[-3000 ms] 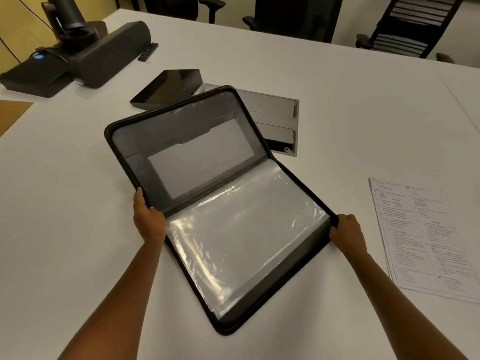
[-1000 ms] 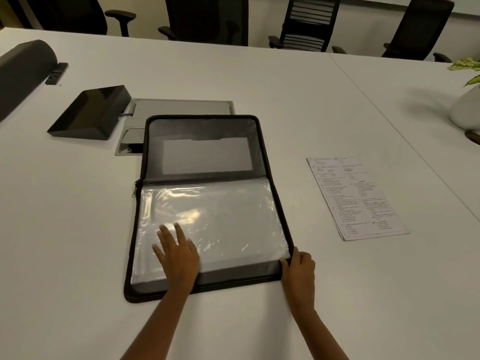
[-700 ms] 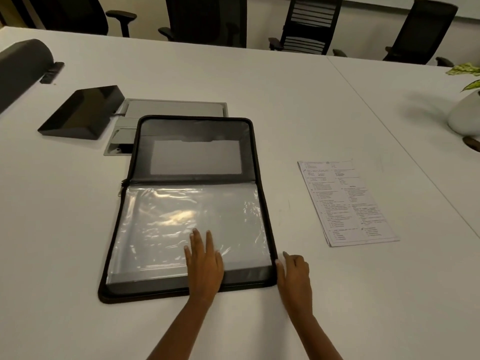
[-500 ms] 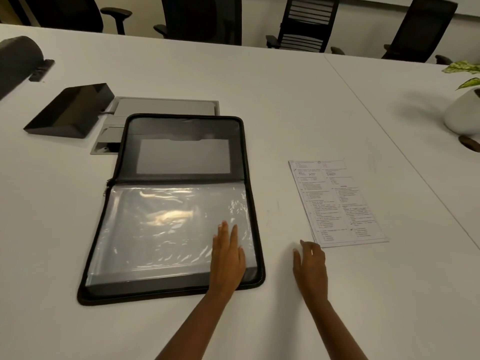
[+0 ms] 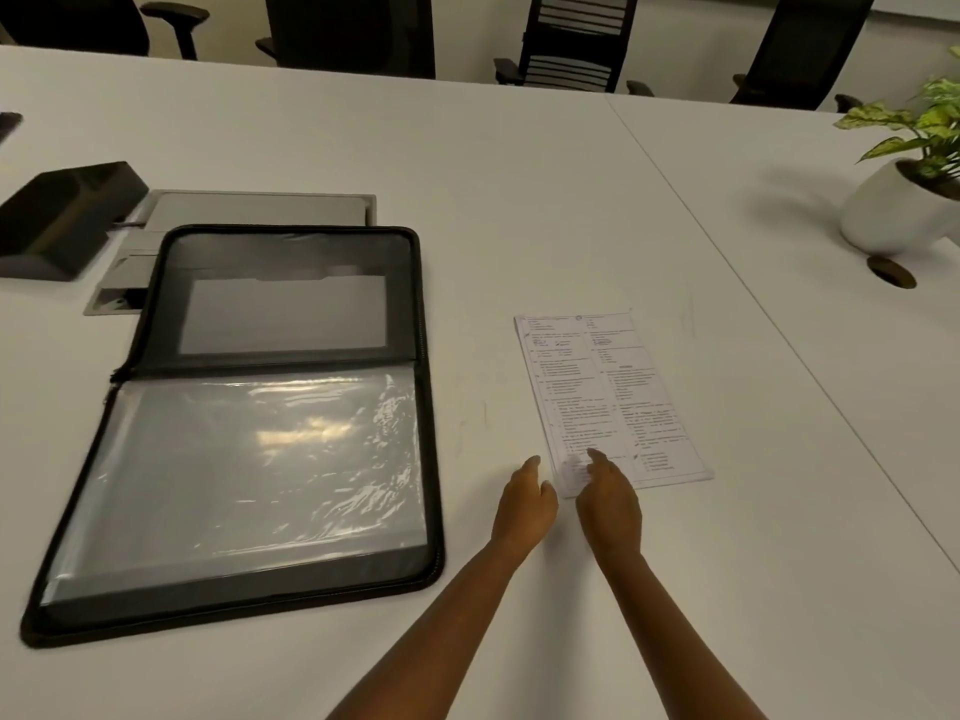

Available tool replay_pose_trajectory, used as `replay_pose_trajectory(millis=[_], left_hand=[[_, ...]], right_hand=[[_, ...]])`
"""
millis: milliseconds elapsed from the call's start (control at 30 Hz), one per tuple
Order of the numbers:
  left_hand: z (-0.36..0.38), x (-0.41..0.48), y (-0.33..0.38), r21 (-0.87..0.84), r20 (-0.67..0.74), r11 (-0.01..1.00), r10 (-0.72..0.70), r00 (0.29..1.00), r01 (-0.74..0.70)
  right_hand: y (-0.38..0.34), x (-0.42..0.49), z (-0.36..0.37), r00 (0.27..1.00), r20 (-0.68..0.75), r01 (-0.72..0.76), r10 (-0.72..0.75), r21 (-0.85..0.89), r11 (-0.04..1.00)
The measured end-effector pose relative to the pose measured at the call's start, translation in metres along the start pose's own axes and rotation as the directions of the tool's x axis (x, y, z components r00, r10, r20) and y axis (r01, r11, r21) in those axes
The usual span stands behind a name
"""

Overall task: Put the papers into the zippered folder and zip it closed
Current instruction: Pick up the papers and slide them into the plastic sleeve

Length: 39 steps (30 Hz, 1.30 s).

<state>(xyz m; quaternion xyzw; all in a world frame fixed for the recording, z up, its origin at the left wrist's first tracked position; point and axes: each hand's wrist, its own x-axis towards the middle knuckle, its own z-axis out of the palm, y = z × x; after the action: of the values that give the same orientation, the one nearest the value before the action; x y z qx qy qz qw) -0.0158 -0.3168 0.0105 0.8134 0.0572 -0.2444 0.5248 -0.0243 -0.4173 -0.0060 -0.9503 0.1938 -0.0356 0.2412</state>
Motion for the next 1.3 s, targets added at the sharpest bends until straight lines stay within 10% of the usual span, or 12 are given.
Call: replay_pose_trajectory(millis=[367,1000,1300], left_hand=[[0.019,0.023,0.018,-0.377,-0.063,0.91,-0.21,0.976,0.172],[0.04,0.04,0.029,-0.174,-0.179,0.97,-0.2,0.963,0.169],[0.036,0.044,0.038,-0.42,-0.155,0.894,-0.241,0.958,0.157]], right_hand=[[0.007,0.011,-0.002,0.997,-0.074,0.014,-0.009,0.07,0.997],[0.017,0.013,-0.001,0.996,-0.09,0.013,0.005,0.202,0.979],[0.024,0.018,-0.001,0.994,-0.107,0.008,0.013,0.191,0.982]])
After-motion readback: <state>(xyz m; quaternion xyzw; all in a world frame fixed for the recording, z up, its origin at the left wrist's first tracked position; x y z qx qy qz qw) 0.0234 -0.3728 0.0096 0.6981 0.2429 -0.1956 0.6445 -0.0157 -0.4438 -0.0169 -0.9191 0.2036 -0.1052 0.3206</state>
